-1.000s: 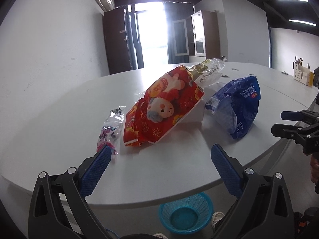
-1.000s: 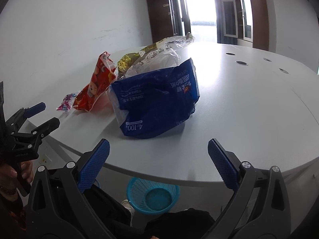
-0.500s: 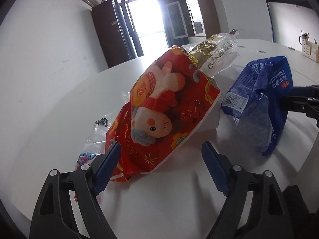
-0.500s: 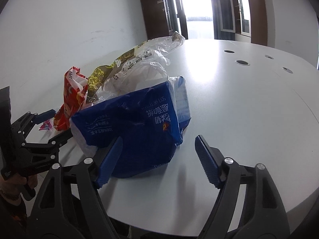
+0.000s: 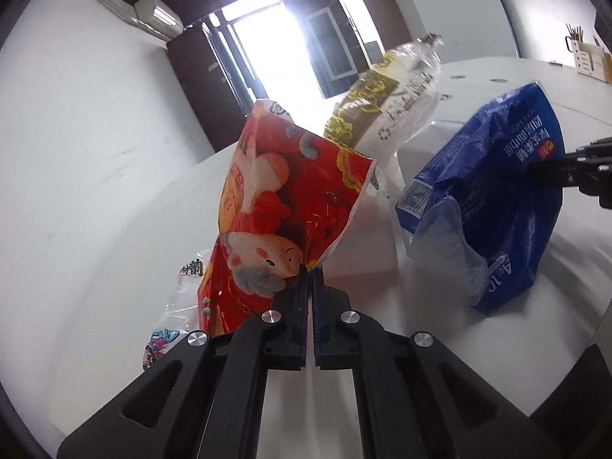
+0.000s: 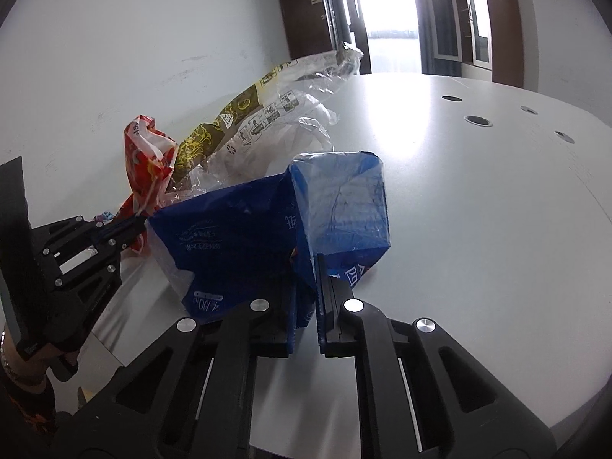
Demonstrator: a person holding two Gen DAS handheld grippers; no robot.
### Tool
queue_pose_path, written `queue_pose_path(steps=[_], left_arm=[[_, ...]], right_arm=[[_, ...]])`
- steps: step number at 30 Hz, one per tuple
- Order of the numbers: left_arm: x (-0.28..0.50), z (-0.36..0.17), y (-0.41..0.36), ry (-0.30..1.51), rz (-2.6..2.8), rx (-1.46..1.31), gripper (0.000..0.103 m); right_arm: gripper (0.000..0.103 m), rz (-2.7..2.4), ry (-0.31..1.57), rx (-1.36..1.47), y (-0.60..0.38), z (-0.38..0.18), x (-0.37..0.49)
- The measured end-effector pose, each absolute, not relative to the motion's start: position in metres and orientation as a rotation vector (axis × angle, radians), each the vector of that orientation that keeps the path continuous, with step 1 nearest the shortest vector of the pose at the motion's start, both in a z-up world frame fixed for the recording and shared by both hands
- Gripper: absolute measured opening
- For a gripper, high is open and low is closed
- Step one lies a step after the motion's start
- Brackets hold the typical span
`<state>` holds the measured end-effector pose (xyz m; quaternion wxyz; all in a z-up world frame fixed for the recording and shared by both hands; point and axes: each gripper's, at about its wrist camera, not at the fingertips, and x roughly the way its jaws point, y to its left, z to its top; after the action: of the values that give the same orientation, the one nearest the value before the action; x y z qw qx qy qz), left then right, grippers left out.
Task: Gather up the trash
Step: 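Grasp the red cartoon bag with left gripper while right gripper grasps the blue bag, then carry both held bags down over the blue wastebasket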
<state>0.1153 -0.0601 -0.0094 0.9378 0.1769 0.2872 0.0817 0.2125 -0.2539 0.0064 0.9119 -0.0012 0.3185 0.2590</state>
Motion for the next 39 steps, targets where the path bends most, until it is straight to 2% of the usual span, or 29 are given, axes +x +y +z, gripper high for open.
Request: queue_pose_path(steps=[8, 13, 26, 39], left_arm=[[0.067, 0.032, -0.042, 0.500, 0.164, 0.230, 0.000], [0.039, 0.040, -0.028, 0.522, 0.130, 0.162, 0.000], [0.001, 0.090, -0.047, 0.465, 0.066, 0.072, 0.000], [-0.075, 0.052, -0.042, 0.495, -0.041, 0.000, 0.000]], right_arm=[[0.005, 0.513, 0.591, 0.007, -0.265, 0.022, 0.187], [0.005, 0.520, 0.555, 0.008, -0.269, 0.032, 0.162], [0.005, 0.547, 0.494, -0.032, -0.280, 0.048, 0.092], [0.005, 0.625, 0.597, -0.141, -0.264, 0.007, 0.025]])
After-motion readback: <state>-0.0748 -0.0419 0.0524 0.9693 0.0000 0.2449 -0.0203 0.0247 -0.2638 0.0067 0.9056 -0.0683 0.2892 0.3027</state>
